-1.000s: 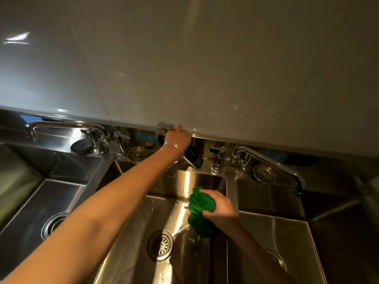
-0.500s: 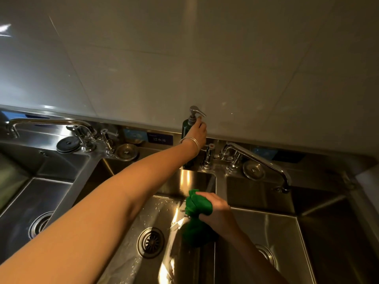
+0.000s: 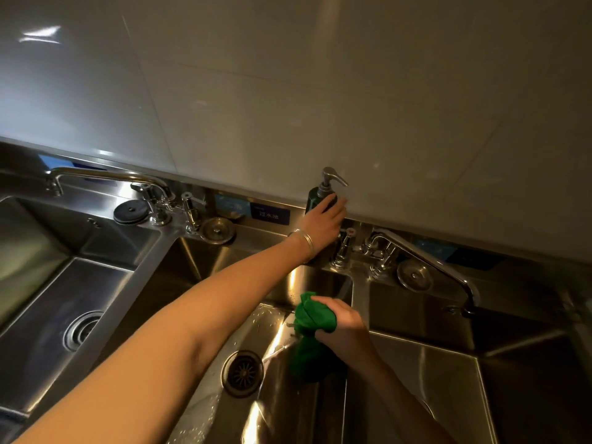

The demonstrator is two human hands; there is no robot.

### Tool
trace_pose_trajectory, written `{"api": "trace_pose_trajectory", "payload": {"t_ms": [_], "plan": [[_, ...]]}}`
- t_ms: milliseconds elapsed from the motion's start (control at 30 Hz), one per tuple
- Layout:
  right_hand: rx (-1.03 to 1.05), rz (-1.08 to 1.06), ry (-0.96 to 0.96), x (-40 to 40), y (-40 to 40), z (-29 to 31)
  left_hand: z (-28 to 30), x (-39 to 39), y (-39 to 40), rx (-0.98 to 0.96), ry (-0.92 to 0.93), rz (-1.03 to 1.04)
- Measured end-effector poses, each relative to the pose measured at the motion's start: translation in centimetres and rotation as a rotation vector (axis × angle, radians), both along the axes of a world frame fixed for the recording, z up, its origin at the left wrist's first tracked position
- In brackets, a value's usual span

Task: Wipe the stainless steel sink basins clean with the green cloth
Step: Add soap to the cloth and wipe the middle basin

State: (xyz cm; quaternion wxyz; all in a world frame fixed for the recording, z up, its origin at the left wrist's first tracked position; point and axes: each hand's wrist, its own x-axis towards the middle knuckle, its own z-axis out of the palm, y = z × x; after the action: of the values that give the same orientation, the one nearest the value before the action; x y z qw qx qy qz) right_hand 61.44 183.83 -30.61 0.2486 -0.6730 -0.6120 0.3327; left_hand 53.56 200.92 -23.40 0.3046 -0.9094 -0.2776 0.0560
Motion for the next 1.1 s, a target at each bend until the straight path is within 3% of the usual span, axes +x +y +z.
{"api": "trace_pose_trajectory", "payload": {"t_ms": [100,167,367,567,767,1100], "plan": [[0.020,0.037,-0.002,-0.8,0.8,-0.3,-2.3,-3.3,-1.6,-0.094,-0.378,-0.008],[0.050,0.043,-0.013,-1.5,1.8,-0.3,-4.7,-6.9,-2.3,-0.160,-0.566,0.091],[0.082,0.057,-0.063,-5.4,7.8,1.0,-9.8,-17.2,-2.4,-0.372,-0.734,0.735],[0.239,0.148,-0.350,-8.4,15.8,2.3,-11.2,-20.7,0.5,-0.389,-0.937,0.900],[-0.050,0.180,-0.610,-8.9,19.2,-1.6,-11.9,-21.2,4.7,-0.441,-0.895,0.855],[-0.158,0.264,-0.707,-9.3,20.6,-2.5,-12.3,-19.9,9.7,-0.449,-0.615,0.883]]}}
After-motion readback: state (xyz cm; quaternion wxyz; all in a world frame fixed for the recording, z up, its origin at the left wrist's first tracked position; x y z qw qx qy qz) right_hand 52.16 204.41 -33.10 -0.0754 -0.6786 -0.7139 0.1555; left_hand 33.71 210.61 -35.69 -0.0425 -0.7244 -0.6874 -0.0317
